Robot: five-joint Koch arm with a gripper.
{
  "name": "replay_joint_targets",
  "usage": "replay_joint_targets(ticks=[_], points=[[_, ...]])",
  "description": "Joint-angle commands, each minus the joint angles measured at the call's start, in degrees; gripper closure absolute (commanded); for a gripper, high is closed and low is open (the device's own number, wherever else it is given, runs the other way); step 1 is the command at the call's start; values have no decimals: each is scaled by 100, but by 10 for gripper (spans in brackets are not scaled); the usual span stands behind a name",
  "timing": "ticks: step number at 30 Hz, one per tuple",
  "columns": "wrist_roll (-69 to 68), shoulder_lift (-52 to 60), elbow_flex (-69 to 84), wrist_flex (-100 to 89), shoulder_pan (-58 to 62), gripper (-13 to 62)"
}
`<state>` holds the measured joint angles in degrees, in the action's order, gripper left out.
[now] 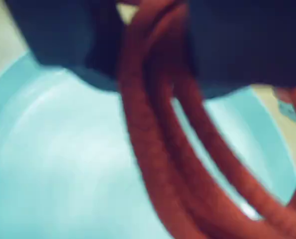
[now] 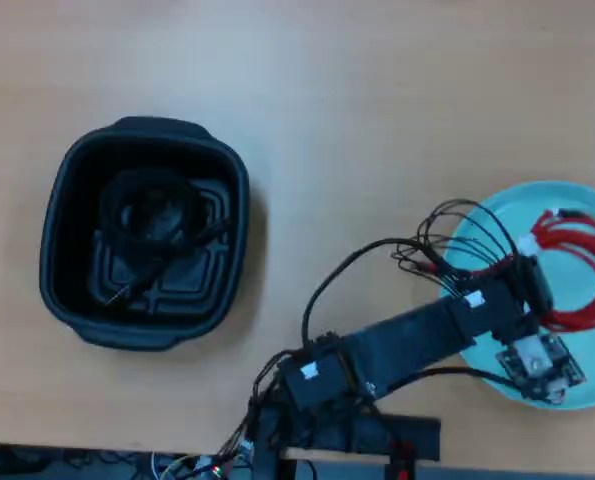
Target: Put a black charging cable in a black bowl and put a red charging cable in a green bowl
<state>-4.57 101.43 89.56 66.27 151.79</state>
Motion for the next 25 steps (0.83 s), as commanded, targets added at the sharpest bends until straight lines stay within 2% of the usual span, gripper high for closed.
replay_joint_targets(ticks=[1,5,10,17,25], points=[[220,264,-334,-149,158,559],[246,-132,-360,-176,185,556],[185,-650,-369,-316,176,513],[-18,-703,-237,-404,185,465],[-44,-1336,-483,-387,246,466]])
